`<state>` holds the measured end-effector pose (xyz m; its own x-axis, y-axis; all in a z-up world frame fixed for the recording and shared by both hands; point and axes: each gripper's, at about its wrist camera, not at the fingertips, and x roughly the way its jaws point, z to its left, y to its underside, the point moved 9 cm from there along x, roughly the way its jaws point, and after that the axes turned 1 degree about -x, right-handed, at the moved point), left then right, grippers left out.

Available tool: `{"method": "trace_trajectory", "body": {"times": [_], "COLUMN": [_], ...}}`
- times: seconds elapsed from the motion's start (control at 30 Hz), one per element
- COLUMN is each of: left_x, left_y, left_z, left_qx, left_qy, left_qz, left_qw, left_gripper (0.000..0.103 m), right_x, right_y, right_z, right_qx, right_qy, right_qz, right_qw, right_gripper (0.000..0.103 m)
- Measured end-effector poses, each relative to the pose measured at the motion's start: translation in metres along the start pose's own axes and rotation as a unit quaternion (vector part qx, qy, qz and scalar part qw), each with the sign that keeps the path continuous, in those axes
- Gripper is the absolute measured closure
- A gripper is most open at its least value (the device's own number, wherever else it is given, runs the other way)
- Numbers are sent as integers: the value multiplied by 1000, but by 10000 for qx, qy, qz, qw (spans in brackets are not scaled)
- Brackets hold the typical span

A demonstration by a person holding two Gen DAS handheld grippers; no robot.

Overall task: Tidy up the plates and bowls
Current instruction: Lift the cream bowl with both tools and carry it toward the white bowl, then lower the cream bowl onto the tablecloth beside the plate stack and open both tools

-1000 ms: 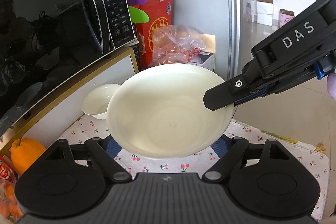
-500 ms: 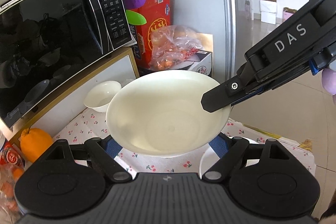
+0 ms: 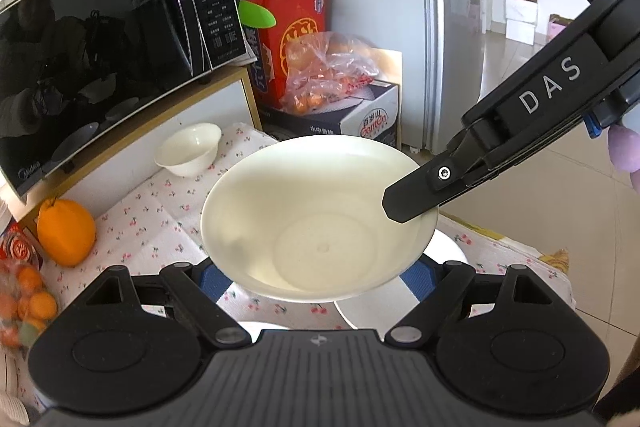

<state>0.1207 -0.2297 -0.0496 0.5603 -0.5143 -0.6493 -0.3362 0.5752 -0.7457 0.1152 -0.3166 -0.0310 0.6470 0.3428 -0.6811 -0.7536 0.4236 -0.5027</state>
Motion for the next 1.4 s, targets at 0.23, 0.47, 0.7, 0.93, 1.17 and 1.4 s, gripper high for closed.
{"method": "trace_trajectory", "body": {"times": [0.23,0.47,0.7,0.93,1.17,1.4], "left_x": [3,12,15,22,28,29], "left_y": [12,26,36,38,42,43], "left_z": [-14,-29,-38,-45,-48,-48], "left_qx": [52,319,435,369,529,581], "left_qy": [119,63,102,163,105,61], "left_qz": [111,351,542,672,787,805], "left_qw": [9999,9989,9975,9969,9954,9950], "left_gripper": [20,20,20,18,18,13], "right_x": [0,3,6,12,18,23], "right_y": [16,27,35,40,43,44], "right_z": [-11,-21,-31,-42,-52,-56], "right_qx": [-188,-255,-228,-174,-147,-191], "right_qy": [168,405,568,734,878,998], "right_qz": [269,524,704,840,963,1032], "right_qw": [9993,9975,9956,9936,9914,9895], "right_gripper": [87,87,87,87,87,87]}}
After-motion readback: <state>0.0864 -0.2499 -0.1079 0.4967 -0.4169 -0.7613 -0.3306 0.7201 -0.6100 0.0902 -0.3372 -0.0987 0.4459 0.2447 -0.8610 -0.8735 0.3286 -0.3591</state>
